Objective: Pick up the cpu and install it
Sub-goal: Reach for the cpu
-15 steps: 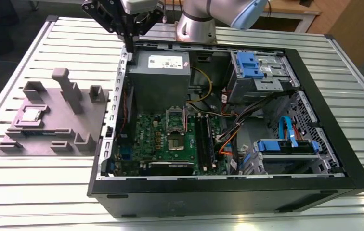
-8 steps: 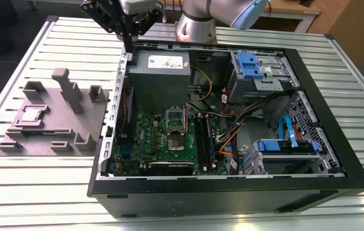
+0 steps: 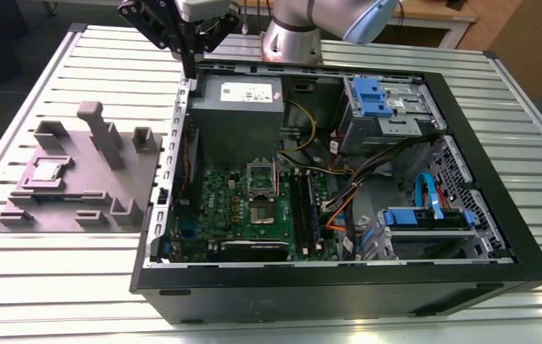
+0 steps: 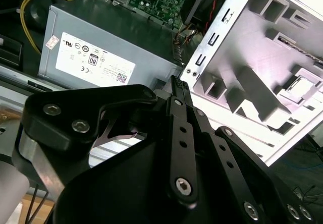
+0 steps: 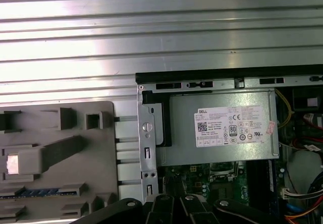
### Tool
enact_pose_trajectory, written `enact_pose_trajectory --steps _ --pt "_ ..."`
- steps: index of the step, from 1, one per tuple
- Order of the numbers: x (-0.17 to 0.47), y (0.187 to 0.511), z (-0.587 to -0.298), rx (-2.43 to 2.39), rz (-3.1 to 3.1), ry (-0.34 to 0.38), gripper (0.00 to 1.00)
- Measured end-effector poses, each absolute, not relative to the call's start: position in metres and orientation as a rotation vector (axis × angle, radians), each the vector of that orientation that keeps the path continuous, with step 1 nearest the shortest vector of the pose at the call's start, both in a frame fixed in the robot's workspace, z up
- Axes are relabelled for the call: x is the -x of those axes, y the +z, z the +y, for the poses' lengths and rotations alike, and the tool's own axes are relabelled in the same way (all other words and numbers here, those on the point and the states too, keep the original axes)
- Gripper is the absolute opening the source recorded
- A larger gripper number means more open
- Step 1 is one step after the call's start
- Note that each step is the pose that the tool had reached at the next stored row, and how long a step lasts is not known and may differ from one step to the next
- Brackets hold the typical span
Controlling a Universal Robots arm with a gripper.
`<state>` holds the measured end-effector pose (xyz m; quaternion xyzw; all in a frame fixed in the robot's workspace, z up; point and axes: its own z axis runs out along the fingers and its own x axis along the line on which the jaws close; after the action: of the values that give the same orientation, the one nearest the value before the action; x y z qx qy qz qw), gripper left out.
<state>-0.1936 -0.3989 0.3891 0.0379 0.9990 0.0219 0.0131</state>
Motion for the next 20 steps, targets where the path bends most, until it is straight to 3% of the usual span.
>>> enact_pose_trajectory --steps 20 --pt "0.2038 0.3882 -0.3989 -0.118 3.112 0.068 0.1"
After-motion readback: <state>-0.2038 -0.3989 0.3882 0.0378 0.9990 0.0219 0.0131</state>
